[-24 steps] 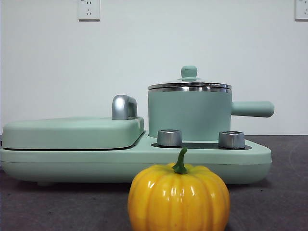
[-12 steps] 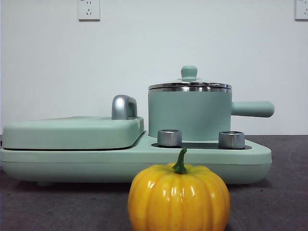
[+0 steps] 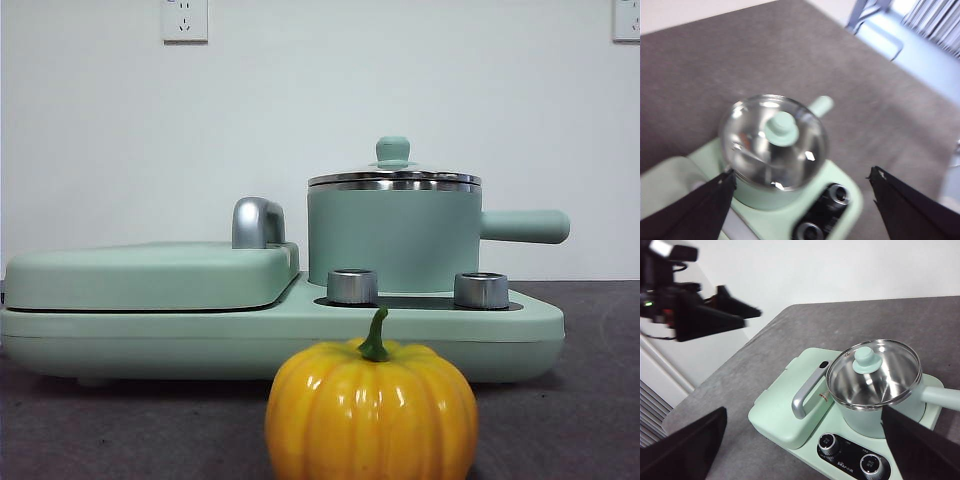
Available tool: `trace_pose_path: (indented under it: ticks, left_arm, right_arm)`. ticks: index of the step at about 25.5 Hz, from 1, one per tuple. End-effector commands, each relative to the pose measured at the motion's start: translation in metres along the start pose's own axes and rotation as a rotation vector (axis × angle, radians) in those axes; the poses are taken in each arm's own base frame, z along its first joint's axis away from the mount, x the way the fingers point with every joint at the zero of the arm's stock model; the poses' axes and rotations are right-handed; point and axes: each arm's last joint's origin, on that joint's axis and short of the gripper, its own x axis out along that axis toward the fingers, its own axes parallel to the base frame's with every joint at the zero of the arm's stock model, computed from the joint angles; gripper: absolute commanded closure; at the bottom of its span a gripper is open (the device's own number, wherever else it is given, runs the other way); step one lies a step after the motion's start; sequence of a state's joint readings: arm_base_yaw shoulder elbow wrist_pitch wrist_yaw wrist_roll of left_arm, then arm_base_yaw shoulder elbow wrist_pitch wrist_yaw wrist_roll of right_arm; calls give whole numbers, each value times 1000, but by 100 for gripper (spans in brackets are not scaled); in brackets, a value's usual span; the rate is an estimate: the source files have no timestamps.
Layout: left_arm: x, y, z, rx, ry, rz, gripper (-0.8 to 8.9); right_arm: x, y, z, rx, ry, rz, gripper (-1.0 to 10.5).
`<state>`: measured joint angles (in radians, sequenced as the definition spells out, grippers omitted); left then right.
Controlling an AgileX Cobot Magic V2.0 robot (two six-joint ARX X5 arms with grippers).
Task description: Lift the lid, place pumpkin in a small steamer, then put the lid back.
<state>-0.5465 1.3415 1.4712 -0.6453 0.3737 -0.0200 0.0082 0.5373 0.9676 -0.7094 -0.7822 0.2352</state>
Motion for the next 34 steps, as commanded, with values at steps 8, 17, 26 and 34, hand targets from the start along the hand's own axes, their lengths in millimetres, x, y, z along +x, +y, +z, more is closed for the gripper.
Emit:
trace_pose_path:
  ticks: [8,17,26,34]
  left_arm:
    - [80,-9,13,119,64,61,378]
    - [143,-9,-2,132,76,65,381]
    - [181,-7,-16,144,84,64,381]
    - [193,-4,-24,145,115,64,427]
  right_arm:
    - [-1,2,3,-13,-4,4,455]
    - [-1,2,3,-13,-4,4,455]
    - [-1,2,3,-12,-4,3,455]
    - [-1,2,3,-4,-4,3,455]
